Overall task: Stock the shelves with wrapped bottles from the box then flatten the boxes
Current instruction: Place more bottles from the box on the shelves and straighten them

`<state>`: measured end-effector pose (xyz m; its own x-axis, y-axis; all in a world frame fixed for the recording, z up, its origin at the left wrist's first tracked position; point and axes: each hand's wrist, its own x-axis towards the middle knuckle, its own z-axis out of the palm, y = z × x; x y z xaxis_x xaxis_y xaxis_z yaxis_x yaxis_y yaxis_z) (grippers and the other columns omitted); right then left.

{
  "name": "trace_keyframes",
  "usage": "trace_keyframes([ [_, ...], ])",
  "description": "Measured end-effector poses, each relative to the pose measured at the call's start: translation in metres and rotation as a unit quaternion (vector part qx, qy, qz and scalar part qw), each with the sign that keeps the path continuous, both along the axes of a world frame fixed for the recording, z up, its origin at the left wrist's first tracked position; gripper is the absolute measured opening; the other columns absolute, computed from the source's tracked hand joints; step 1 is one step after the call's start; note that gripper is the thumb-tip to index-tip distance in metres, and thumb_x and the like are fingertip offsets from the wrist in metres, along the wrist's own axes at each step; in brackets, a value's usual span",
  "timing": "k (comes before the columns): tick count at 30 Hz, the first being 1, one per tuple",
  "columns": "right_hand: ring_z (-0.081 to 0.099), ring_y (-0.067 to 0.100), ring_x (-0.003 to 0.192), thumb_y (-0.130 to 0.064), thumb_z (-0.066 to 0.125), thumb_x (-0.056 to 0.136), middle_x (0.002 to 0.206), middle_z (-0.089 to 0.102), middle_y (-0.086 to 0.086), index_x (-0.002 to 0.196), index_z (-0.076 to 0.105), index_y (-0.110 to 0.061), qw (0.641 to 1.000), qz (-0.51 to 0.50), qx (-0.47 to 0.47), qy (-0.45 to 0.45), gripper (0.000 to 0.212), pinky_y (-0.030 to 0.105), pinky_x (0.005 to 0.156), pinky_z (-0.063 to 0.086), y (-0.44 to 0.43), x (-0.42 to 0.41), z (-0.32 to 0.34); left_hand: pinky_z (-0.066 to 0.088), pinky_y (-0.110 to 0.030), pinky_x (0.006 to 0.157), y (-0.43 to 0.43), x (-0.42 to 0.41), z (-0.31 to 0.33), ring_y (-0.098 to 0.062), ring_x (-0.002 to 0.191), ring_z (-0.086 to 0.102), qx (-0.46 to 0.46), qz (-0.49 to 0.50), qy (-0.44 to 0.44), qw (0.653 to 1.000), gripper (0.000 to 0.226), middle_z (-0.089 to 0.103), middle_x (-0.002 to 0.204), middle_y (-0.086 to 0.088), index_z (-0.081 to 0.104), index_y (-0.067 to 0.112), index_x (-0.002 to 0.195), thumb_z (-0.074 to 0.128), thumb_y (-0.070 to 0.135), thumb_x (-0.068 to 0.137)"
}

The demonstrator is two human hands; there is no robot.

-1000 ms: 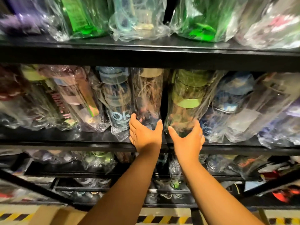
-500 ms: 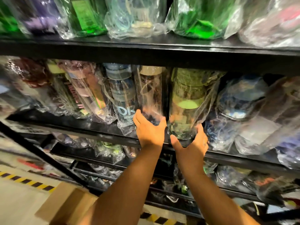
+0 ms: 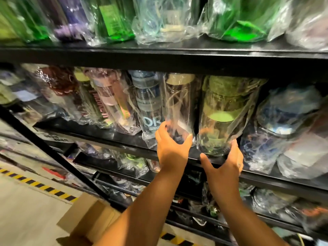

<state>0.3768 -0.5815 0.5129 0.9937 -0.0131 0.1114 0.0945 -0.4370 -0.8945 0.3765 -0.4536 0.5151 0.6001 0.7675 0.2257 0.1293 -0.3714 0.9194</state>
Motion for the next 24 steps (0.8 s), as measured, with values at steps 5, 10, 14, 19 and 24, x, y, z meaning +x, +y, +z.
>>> trace_keyframes([
  [5,0.035,0.026,0.139,-0.033,0.08,0.079,0.153,0.026,0.008,0.154,0.027,-0.021,0.997,-0.046,0.047,-0.032,0.092,0.049,0.115,0.032,0.0,-0.013,-0.002,0.052,-0.039,0.095,0.013,-0.002,-0.005,-0.018,0.113,0.058,-0.01,-0.043,-0.039,0.998,0.079,0.048,0.127,0.002,0.046,0.019,0.137,0.081,0.041,0.069],
  [10,0.05,0.021,0.116,-0.052,0.061,0.069,0.131,0.037,-0.007,0.132,0.041,-0.044,0.982,-0.107,0.111,-0.11,0.066,0.035,0.108,0.039,0.026,-0.043,-0.001,0.043,-0.032,0.107,0.044,-0.033,0.001,-0.012,0.131,0.045,0.0,-0.158,0.029,0.987,0.083,0.046,0.143,0.003,0.04,0.021,0.148,0.079,0.044,0.079],
  [14,0.054,0.023,0.114,-0.06,0.063,0.074,0.119,0.048,-0.009,0.117,0.047,-0.05,0.988,-0.049,0.088,-0.12,0.048,0.035,0.104,0.04,0.075,-0.063,0.001,0.047,-0.037,0.099,0.107,-0.069,-0.008,-0.018,0.113,0.056,0.081,-0.101,-0.028,0.991,0.054,0.052,0.118,0.008,0.057,0.021,0.123,0.063,0.057,0.083],
  [19,0.049,0.013,0.115,-0.04,0.07,0.079,0.122,0.045,-0.007,0.132,0.047,-0.026,0.997,0.019,0.047,-0.055,0.059,0.02,0.099,0.033,0.151,-0.059,0.002,0.047,-0.044,0.1,0.188,-0.065,0.0,-0.024,0.116,0.051,0.001,-0.009,-0.019,1.0,0.075,0.044,0.126,-0.004,0.048,0.011,0.132,0.083,0.04,0.072],
  [24,0.048,0.016,0.123,-0.027,0.072,0.086,0.126,0.047,-0.007,0.134,0.048,-0.025,0.998,0.003,0.057,-0.021,0.054,0.039,0.107,0.04,0.191,-0.044,0.001,0.041,-0.036,0.109,0.211,-0.048,0.002,-0.016,0.129,0.047,-0.057,-0.075,0.001,0.996,0.089,0.046,0.141,0.001,0.038,0.023,0.144,0.087,0.035,0.07],
])
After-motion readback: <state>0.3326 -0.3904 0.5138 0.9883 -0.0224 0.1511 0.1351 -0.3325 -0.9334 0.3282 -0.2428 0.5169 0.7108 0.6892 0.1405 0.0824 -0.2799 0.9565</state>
